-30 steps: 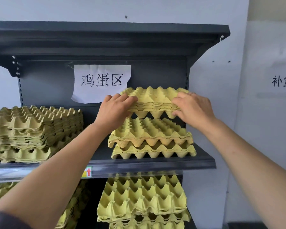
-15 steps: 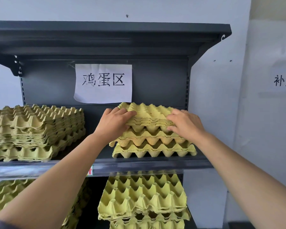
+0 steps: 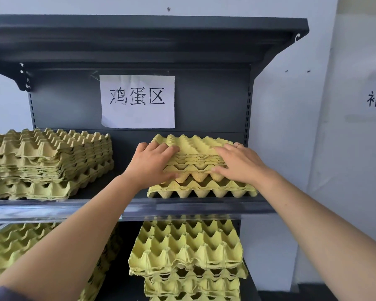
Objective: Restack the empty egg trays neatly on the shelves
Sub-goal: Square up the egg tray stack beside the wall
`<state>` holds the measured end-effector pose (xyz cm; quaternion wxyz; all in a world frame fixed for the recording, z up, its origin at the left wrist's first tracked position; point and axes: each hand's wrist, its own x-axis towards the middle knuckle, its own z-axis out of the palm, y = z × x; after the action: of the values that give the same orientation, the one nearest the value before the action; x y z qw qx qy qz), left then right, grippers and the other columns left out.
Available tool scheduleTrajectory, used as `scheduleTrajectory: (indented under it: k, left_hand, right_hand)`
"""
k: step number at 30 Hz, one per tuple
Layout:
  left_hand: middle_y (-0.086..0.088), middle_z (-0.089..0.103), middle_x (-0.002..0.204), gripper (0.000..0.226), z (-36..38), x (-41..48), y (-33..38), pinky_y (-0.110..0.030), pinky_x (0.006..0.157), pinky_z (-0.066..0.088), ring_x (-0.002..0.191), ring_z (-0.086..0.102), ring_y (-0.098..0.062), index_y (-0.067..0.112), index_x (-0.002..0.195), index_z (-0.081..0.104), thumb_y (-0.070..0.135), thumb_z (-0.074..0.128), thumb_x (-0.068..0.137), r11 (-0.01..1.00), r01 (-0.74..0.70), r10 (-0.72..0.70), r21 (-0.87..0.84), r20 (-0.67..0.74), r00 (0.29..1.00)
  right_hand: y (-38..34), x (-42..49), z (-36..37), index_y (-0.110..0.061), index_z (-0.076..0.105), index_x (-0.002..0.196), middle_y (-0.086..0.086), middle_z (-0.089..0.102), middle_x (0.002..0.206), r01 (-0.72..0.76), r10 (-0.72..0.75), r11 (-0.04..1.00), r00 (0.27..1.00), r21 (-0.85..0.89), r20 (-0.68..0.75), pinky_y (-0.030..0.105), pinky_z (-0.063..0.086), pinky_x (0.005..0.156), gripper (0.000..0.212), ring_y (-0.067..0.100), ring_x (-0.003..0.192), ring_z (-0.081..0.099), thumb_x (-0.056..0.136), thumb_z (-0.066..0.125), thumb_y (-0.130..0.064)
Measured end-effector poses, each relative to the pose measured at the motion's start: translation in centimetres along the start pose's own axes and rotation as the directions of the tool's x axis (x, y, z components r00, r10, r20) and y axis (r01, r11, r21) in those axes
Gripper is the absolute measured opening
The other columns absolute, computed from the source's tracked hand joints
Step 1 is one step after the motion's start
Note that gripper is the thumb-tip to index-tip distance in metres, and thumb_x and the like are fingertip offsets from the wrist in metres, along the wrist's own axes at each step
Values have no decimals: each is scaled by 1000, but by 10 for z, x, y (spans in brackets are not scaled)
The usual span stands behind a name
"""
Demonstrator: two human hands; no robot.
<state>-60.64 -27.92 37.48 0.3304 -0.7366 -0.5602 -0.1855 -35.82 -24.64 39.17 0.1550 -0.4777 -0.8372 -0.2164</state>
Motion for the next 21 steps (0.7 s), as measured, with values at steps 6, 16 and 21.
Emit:
scheduleTrajectory:
  k: [6,16,21]
  left_hand:
    - [4,56,118,65,0,-1,6,-34,91,32,111,48,-22,24,133,37,55,60,81,992,7,0,122,-64,998]
    - [3,55,122,64,-3,4,13,-33,91,31,115,47,-21,24,132,38,53,61,81,995,52,-43,88,-108,993]
    - [4,54,124,63,10,4,18,-34,94,31,116,47,-20,25,134,37,53,60,82,998,45,-41,41,-78,996]
  right_hand:
    - [-7,-3,6,-18,38,131,0,50,133,-14,8,996,997,-83,-80,42,41,97,63,27,122,43,84,63,-50]
    - [-2,-13,4,-18,47,121,-2,54,126,-37,5,991,971,-129,-239,38,40,92,50,25,115,48,84,64,-47]
    - [1,-18,8,-19,46,124,-1,54,126,-30,-3,987,978,-158,-210,37,40,92,56,24,114,48,82,65,-50]
